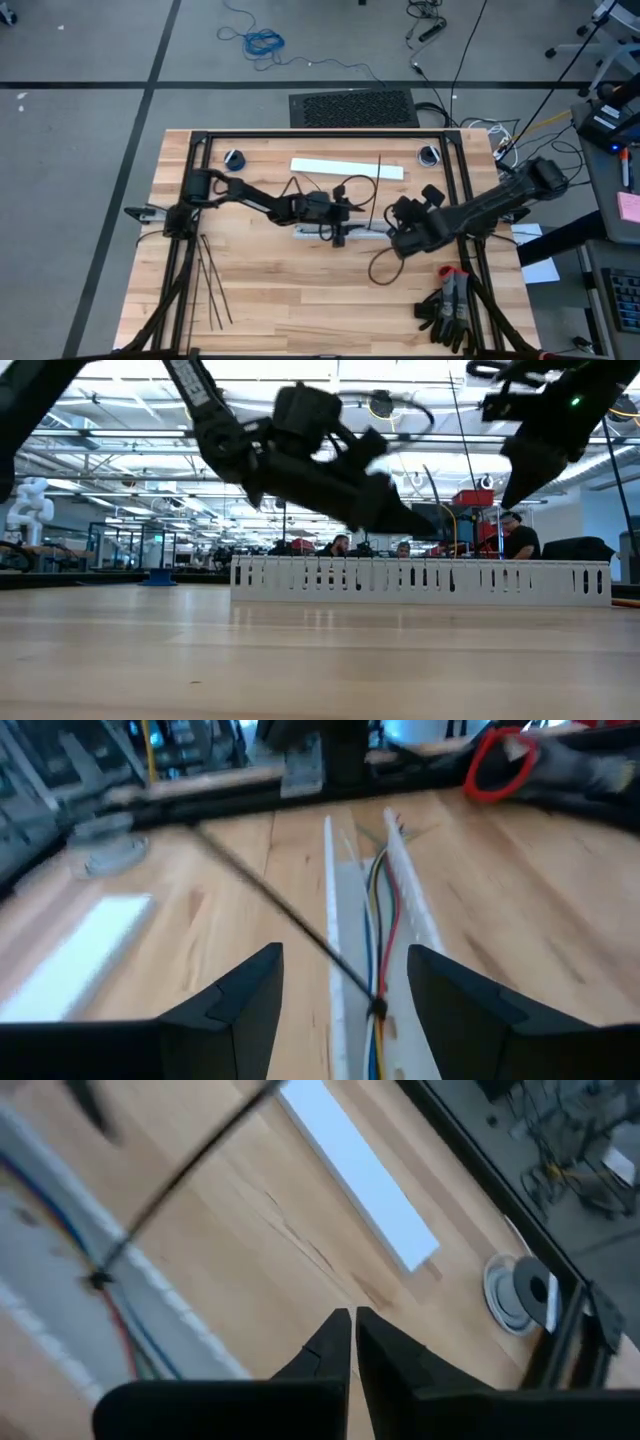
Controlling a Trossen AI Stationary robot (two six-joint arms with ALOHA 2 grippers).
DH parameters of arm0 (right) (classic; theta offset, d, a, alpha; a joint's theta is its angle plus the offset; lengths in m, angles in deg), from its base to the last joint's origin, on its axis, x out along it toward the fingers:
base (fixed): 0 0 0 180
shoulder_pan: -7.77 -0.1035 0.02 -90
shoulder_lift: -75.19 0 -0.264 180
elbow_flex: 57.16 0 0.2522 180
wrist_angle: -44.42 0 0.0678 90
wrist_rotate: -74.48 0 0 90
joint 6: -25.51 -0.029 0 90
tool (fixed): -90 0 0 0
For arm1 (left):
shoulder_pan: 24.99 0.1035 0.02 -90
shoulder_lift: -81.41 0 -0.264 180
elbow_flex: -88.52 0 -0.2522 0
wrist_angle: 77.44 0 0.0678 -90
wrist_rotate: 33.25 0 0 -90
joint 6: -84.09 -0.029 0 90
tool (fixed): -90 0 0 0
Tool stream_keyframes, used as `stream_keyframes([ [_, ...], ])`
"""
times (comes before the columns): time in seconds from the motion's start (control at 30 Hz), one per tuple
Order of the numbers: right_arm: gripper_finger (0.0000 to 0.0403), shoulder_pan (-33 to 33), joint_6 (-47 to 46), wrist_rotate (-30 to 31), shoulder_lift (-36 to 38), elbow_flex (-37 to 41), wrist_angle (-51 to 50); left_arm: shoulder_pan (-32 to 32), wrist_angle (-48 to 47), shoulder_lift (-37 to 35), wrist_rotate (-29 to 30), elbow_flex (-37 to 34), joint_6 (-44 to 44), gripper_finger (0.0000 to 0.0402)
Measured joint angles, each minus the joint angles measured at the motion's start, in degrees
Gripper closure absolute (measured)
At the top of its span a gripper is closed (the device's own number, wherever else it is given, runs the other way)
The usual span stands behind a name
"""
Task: Ziptie cables
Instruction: Put the colored ziptied cables into the white cable duct
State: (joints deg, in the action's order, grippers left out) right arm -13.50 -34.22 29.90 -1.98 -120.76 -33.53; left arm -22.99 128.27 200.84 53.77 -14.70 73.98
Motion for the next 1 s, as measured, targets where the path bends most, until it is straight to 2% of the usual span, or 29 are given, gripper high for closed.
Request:
stream_keyframes([
  [0.2,0.0387,-3.66,-1.13,1.59,0.80,0.00,0.44,0.08,0.03,4.81,-0.20,4.13,3.44,0.0190],
  [0.43,0.0387,-4.37,-1.16,2.91,0.81,0.02,1.00,0.33,-1.33,6.47,0.22,5.26,4.09,0.0194],
  [0.57,0.0387,-4.36,-1.16,3.74,0.79,0.02,1.00,0.62,-2.12,6.64,1.11,5.41,4.27,0.0217],
  [0.8,0.0387,-4.33,-1.16,3.99,0.79,0.02,1.06,0.82,-3.29,6.64,1.37,5.40,3.57,0.0283],
  [1.0,0.0387,-4.33,-1.04,3.98,0.79,0.02,1.05,1.68,-12.97,6.46,1.75,6.28,-2.58,0.0292],
])
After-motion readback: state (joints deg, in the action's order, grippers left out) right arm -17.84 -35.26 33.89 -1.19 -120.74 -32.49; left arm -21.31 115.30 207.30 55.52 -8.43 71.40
